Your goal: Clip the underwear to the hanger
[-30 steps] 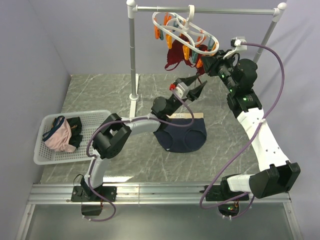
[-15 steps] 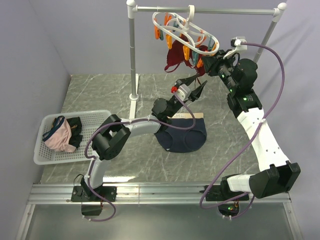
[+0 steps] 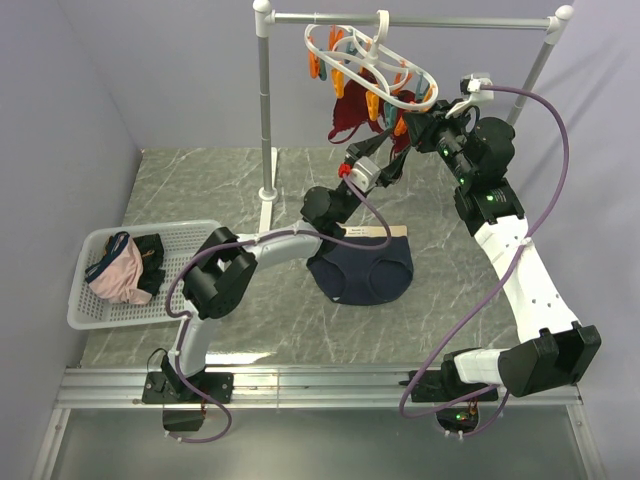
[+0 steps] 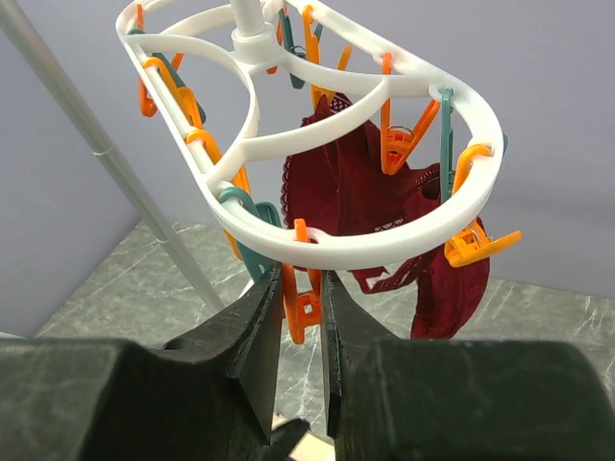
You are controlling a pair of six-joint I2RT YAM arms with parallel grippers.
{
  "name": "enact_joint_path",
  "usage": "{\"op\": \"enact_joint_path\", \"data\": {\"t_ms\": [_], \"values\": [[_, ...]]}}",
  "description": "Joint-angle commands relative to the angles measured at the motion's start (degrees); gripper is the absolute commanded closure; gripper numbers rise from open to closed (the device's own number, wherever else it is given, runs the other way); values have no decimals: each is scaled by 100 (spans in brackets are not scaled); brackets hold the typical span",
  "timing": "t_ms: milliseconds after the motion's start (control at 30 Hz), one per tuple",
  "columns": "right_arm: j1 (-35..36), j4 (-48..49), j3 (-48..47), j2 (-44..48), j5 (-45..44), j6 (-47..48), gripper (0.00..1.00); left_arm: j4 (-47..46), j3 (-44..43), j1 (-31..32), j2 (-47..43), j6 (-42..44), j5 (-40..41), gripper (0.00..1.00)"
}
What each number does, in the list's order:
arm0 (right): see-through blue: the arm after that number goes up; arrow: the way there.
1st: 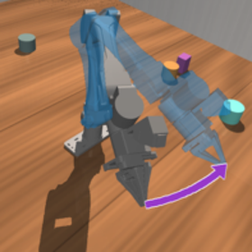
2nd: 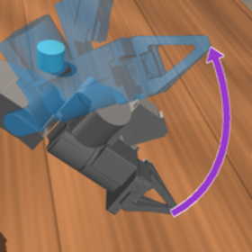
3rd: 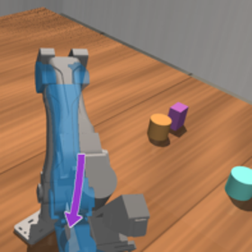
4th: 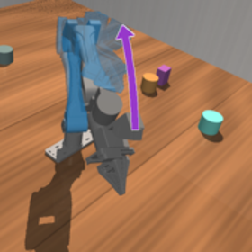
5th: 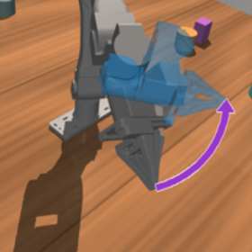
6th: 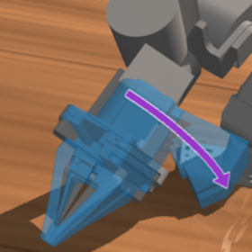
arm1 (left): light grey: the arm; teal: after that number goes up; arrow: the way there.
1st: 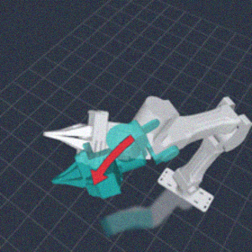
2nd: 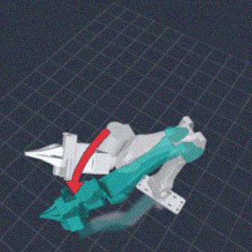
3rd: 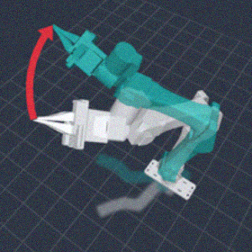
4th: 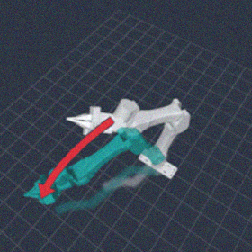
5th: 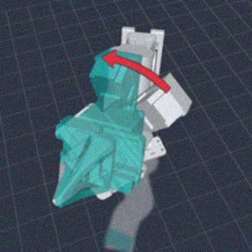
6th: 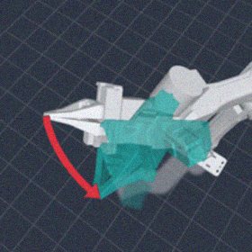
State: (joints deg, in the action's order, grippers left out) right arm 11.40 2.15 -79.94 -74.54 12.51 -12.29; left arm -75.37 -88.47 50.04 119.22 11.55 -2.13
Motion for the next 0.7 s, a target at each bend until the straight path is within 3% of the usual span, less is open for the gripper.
{"op": "enact_joint_path", "data": {"t_ms": [0, 667], "values": [[-41, 92, -110, 168, -12, 78, 100, -1621, -355, -47, 14, 49, -103, 45], [-41, 101, -65, 282, 120, 17, 100, -830, -1155, -188, 576, -215, -121, 52]]}}
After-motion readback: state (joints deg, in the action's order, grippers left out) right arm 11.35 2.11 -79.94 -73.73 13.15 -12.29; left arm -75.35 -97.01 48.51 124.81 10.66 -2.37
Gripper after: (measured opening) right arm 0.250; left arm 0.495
